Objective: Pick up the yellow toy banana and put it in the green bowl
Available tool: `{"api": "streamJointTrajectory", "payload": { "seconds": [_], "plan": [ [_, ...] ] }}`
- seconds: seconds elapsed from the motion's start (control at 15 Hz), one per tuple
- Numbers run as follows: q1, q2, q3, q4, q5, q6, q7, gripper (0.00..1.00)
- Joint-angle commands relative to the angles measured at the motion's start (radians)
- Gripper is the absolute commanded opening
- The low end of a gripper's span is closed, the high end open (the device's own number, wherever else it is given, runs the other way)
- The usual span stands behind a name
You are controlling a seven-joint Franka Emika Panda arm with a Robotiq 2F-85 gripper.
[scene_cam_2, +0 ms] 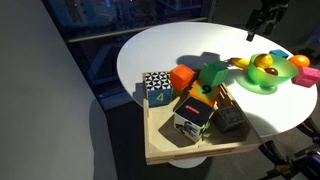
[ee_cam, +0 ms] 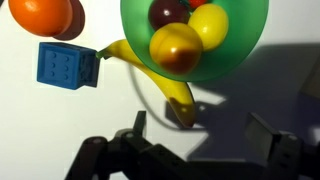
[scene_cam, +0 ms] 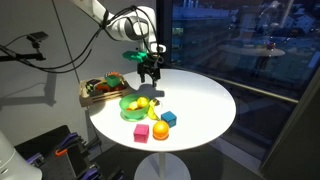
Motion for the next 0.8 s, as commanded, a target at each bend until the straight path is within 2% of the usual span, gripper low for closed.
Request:
{"api": "streamJointTrajectory", "payload": {
  "seconds": [0.0, 0.73],
  "plan": [
    [-0.011, 0.044, -0.003, 0.013, 0.004, 0.023, -0.048, 1.0],
    [-0.037, 0.157, -0.002, 0.035, 0.007, 0.032, -0.169, 1.0]
  ]
}}
